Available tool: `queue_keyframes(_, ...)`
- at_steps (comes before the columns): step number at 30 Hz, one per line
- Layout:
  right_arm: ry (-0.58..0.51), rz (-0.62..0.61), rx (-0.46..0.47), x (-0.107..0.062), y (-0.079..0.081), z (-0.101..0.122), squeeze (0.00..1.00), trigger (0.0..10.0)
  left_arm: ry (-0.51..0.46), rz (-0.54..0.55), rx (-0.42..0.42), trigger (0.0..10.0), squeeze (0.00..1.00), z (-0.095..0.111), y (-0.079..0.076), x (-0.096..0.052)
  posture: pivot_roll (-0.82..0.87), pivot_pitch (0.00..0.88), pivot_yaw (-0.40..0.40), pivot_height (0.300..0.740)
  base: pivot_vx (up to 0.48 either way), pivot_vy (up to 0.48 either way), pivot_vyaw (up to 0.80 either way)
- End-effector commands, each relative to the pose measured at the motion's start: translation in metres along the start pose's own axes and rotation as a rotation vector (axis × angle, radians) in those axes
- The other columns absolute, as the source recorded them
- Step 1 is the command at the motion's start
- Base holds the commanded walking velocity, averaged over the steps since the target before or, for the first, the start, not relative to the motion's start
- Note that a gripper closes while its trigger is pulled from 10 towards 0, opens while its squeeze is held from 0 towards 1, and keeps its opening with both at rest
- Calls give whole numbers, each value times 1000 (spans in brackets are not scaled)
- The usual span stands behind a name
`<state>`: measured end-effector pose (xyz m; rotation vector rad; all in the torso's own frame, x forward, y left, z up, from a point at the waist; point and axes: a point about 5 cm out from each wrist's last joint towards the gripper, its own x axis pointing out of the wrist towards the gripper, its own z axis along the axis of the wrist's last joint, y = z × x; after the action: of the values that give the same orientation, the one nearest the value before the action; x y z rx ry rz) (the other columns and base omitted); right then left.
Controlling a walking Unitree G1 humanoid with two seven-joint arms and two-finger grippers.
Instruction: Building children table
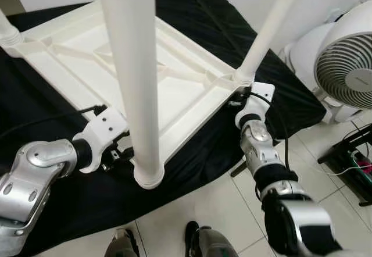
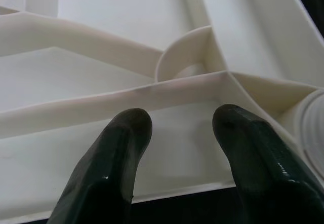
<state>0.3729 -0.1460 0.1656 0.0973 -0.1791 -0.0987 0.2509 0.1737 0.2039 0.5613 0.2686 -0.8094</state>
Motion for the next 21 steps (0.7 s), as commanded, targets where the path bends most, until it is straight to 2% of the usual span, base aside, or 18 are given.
queue_keyframes(1, -29, -11, -6, 0, -2, 6, 0, 10000, 14, -41, -12, 10000, 0, -3, -4, 1, 112, 191, -70, 740, 0, 0, 0)
queue_keyframes(4, -34, -21, -18, -11, -4, 5, 0, 10000, 18, -33, -13, 10000, 0, -4, -2, 2, 108, 188, -68, 740, 0, 0, 0)
queue_keyframes(8, -17, -22, -10, -14, -5, 3, 0, 10000, 19, -23, -12, 10000, 0, -4, 0, 3, 103, 183, -66, 740, 0, 0, 0)
queue_keyframes(13, 35, -21, 5, -12, -4, -2, 0, 10000, 21, -13, -8, 10000, 0, -3, 3, 5, 106, 180, -66, 740, 0, 0, 0)
queue_keyframes(15, 99, -11, 32, -11, -1, -6, 0, 10000, 25, -10, -2, 10000, 0, -3, 4, 5, 112, 180, -66, 740, 0, 0, 0)
queue_keyframes(21, 129, 25, 28, -4, 2, -4, 0, 10000, 42, -6, 1, 10000, 0, -6, 6, 4, 113, 187, -65, 740, 0, 0, 0)
